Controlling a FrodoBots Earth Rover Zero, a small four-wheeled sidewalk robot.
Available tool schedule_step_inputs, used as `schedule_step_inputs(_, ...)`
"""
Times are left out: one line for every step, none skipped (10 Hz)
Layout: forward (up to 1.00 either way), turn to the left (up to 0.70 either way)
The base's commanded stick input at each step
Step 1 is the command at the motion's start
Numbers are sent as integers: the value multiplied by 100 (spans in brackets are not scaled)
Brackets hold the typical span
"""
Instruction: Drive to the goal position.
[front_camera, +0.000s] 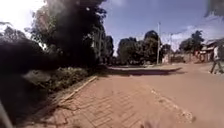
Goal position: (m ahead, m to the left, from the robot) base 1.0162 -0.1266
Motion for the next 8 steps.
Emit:
schedule_step_inputs(100, -17)
schedule_step_inputs(100, -32)
schedule_step_inputs(100, -38)
schedule_step_inputs(100, -38)
schedule_step_inputs(100, -39)
schedule_step_inputs(100, -20)
schedule_step_inputs(100, 0)
schedule_step_inputs(100, 0)
